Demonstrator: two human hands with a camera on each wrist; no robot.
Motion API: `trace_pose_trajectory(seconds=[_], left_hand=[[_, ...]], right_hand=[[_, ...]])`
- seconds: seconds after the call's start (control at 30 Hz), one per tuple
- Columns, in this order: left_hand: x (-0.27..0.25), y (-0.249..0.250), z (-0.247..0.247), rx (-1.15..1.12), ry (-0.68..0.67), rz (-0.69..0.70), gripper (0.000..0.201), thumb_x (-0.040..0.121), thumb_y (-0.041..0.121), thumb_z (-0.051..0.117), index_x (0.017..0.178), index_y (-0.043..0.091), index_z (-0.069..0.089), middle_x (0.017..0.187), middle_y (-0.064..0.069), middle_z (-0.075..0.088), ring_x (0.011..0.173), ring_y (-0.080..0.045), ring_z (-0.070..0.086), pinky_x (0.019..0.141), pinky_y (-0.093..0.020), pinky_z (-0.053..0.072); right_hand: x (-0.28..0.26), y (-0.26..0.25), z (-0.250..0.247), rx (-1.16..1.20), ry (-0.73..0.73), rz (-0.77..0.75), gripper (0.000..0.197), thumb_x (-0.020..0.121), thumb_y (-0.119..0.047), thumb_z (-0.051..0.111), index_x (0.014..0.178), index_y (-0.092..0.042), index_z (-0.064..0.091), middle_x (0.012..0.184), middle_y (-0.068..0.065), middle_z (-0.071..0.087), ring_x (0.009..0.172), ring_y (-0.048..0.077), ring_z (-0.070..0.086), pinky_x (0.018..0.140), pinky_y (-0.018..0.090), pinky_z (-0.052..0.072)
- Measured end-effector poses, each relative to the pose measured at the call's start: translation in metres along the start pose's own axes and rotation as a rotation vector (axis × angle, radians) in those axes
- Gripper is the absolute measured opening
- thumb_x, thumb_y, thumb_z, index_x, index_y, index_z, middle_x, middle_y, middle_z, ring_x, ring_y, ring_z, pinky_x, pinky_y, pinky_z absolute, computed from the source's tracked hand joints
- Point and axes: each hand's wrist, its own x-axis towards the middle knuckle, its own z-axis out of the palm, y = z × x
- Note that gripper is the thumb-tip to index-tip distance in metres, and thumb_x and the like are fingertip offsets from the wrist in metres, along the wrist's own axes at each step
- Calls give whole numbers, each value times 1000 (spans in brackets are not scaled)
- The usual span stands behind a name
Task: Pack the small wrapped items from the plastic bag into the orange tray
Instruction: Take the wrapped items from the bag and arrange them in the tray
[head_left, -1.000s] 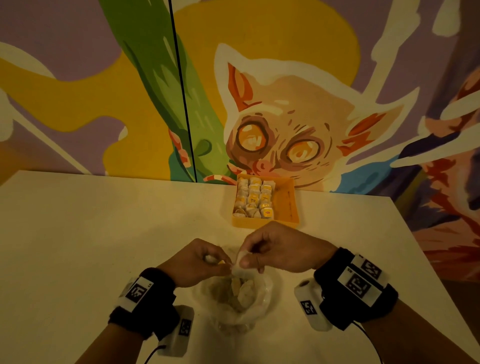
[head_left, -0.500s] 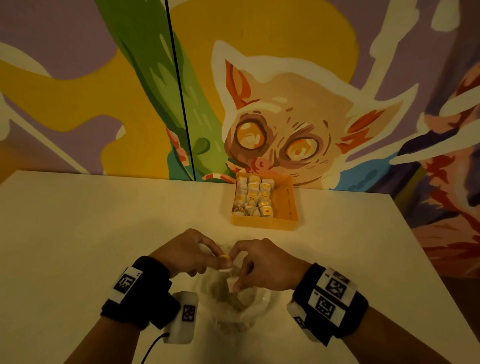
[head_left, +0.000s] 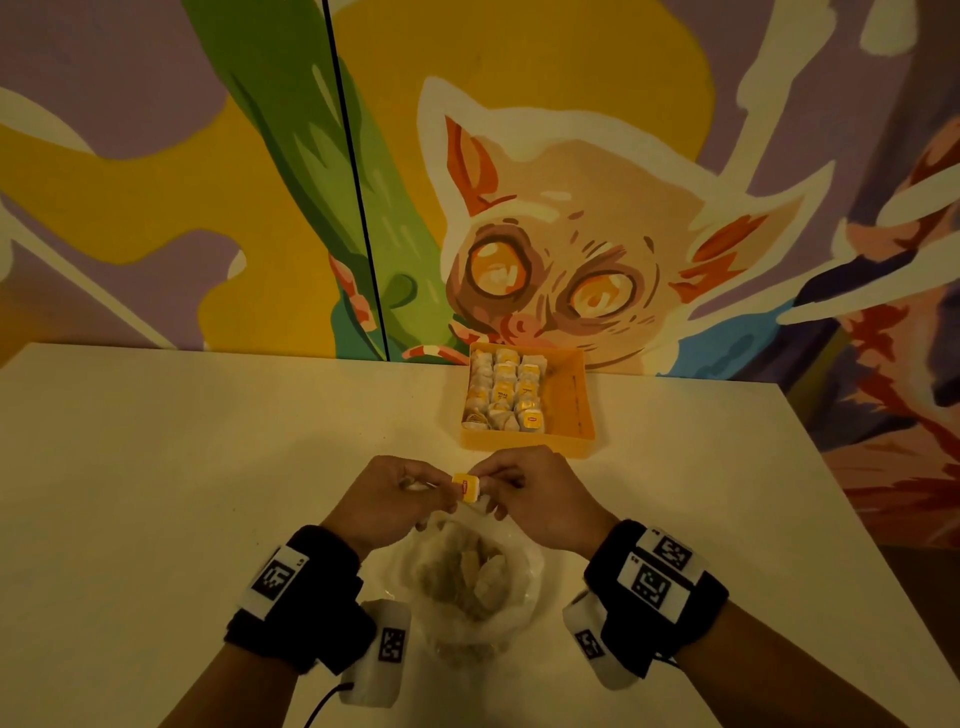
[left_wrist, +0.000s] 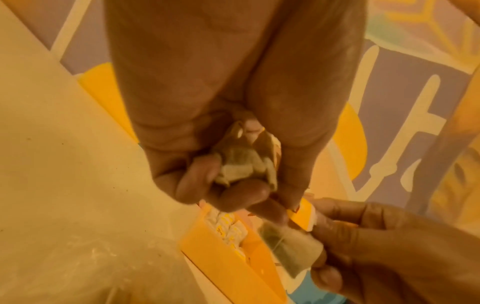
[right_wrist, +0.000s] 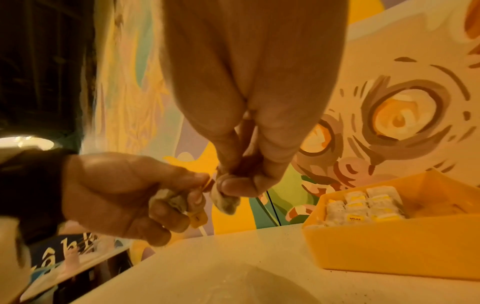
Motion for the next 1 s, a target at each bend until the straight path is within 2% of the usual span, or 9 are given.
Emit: trace_pose_trajectory(seconds=[0.1,0.23,0.43,0.53,0.6,0.7,0.77,0.83,1.0], left_hand=[[1,-3,1,47,0,91,8,83,6,73,78,9,77,59,6,67,45,-3,48,44,-13,38],[3,-6,0,132,-19,199,9,79,15,78,71,16,76,60,9,67,54,-1,56,55,-12,42],[6,-3,-2,277,-16,208,8,77,23,80,70,21,77,58,8,67,53,1,56,54,-8,38],[8,-2,-2,325,-30,221,9,76,25,81,68,26,76,63,5,71,56,2,58,56,-8,40],[9,-3,-2,290,-32,215,8,74,27,83,71,24,76,66,2,73,60,-1,62,57,-10,43],[12,-4,-1,211,-12,175,29,65,30,89,87,21,72,72,-2,72,66,-7,67,61,-14,48],[12,-4,-2,166,-69,150,42,64,27,89,100,21,70,74,-8,68,70,-4,64,66,-17,49],[10,-2,-1,106,-173,149,38,69,21,87,103,18,71,74,-12,65,69,-5,60,67,-19,48],[11,1,6,96,-146,172,7,80,12,77,79,16,72,59,15,63,54,3,53,55,-10,42]], right_hand=[[2,2,2,66,6,6,17,94,-6,58,93,-12,73,79,5,71,59,9,61,59,22,53],[3,5,4,47,40,11,15,94,-10,60,92,-15,74,79,-7,69,64,3,61,58,16,48],[3,-1,4,130,7,25,17,95,-18,59,90,-18,75,95,2,74,75,18,65,66,31,57],[-1,-1,4,165,-27,-13,11,87,-24,71,91,-15,76,86,0,74,74,12,67,70,25,55],[-1,2,4,171,-14,-24,8,83,-18,76,90,-15,76,79,-3,72,70,5,66,69,20,51],[2,4,0,189,9,-18,11,85,-11,72,84,-22,73,75,-4,70,69,12,67,68,28,57],[3,4,-3,225,-4,-2,16,88,-9,69,83,-24,71,78,-3,70,72,17,67,68,31,59],[4,3,-7,261,-17,-3,15,89,-8,66,85,-21,69,80,-1,70,70,15,66,65,30,58],[10,4,-11,292,85,28,9,90,-9,65,88,-17,67,79,-1,63,70,11,63,61,28,58]])
